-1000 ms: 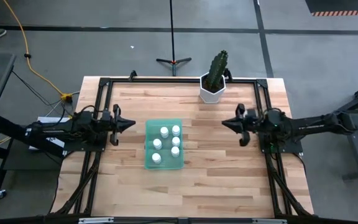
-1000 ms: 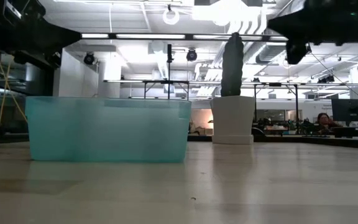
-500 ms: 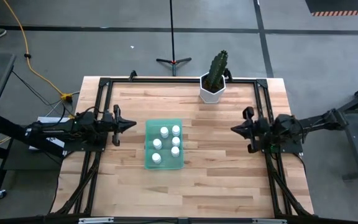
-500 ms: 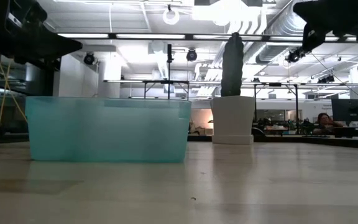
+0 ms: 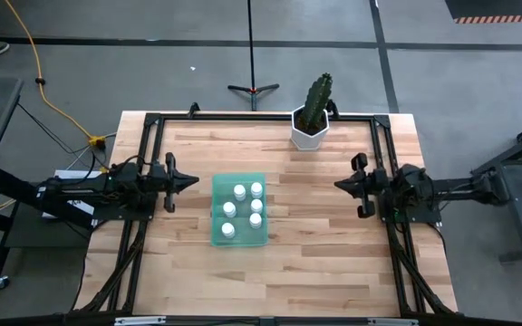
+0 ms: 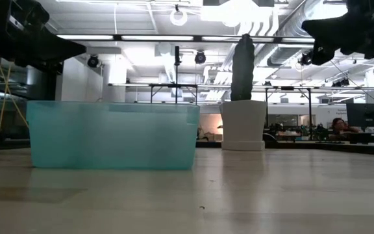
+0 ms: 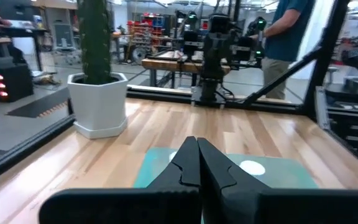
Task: Pick and place pill bottles into a basket
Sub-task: Return to Home Position
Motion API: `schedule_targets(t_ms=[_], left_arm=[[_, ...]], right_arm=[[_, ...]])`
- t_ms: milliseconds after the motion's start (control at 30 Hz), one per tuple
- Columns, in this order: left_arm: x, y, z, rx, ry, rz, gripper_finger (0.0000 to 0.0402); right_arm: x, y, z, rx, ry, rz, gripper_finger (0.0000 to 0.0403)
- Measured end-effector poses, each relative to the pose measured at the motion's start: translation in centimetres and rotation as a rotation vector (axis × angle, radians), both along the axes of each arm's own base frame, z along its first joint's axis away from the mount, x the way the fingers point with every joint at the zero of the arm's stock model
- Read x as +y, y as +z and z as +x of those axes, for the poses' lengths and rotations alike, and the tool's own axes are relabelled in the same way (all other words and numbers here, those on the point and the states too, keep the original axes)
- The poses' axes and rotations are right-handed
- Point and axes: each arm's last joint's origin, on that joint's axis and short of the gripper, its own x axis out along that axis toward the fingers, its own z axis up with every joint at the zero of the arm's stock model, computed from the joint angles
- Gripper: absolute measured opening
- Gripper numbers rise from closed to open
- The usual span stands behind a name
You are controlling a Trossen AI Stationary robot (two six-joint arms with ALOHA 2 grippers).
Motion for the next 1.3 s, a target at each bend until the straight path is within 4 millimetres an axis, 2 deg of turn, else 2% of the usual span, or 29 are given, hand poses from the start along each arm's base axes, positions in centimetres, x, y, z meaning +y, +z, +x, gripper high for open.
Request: schedule_targets(t_ms=[133,267,833,1033,1300], left_arm=[[-0.1,-0.1,0.1,-0.006,-0.020,-0.004,0.0022],[-0.1,-1.6,0.5,-0.013,-0.047,-0.018,0.0022],[-0.1,-1.5,0.5,-0.017,-0.050,0.009,0.0027],[-0.1,-1.5,0.5,-0.016,-0.038,0.015,0.0062],[-0.1,-1.5,0.5,-0.018,-0.046,-0.010,0.0093]], right_arm=[[-0.6,-0.3,-0.1,0.030,0.024,0.030,0.0000],[-1.2,-0.5,-0.2,0.055,0.021,0.050,0.0000],[-2.2,-1.2,-0.2,0.126,-0.034,0.106,0.0000],[-2.5,-1.3,-0.2,0.133,-0.121,0.124,0.0000],[-2.5,-1.5,-0.2,0.147,-0.129,0.129,0.0000]])
